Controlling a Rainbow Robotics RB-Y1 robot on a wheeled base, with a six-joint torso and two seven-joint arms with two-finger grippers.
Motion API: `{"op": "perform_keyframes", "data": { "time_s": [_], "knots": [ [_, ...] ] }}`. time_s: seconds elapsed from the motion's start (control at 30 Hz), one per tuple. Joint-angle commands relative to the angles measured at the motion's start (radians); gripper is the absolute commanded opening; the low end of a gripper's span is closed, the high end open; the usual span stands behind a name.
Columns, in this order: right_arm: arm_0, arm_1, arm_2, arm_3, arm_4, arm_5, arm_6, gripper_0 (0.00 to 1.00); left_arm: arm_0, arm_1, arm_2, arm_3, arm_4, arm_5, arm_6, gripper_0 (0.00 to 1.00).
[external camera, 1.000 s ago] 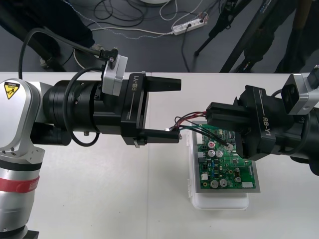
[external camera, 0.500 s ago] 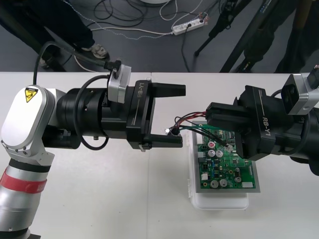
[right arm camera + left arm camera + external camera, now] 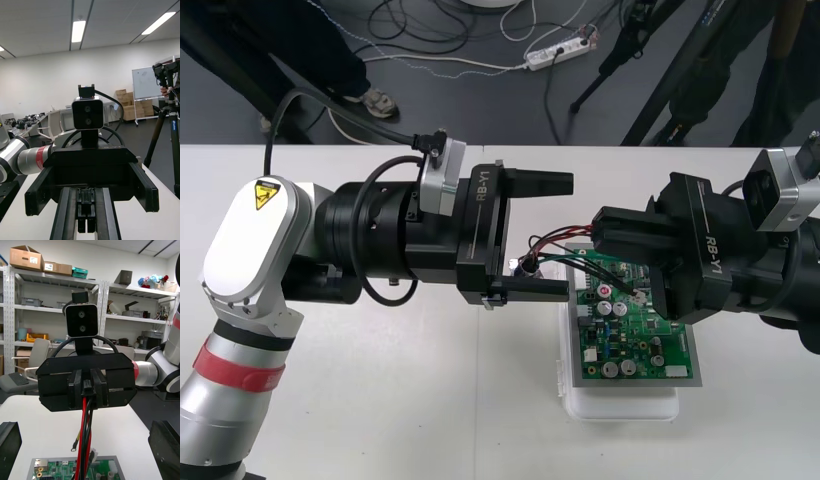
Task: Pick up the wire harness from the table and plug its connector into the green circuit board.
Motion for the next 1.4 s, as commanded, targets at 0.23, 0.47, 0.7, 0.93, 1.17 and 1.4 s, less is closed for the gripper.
{"op": "perform_keyframes", "data": {
  "time_s": [0.23,0.47,0.7,0.93,1.17,1.4],
  "knots": [
    [0.012,0.014,0.018,-0.040,-0.020,0.009,0.016,0.00,-0.039,-0.019,-0.049,-0.008,0.037,0.097,0.042,1.00],
    [0.012,0.014,0.018,-0.040,-0.020,0.009,0.014,0.00,-0.039,-0.019,-0.060,-0.004,0.076,0.111,0.068,1.00],
    [0.012,0.014,0.018,-0.040,-0.020,0.009,0.016,0.00,-0.039,-0.017,-0.060,0.002,0.086,0.111,0.076,1.00],
    [0.012,0.016,0.018,-0.040,-0.020,0.009,0.017,0.00,-0.036,-0.017,-0.061,0.004,0.086,0.109,0.089,1.00],
    [0.012,0.014,0.018,-0.040,-0.020,0.009,0.017,0.00,-0.036,-0.017,-0.061,0.004,0.085,0.111,0.095,0.84],
    [0.012,0.014,0.018,-0.040,-0.021,0.009,0.017,0.00,-0.036,-0.017,-0.066,0.004,0.086,0.111,0.095,0.00]
  ]
}}
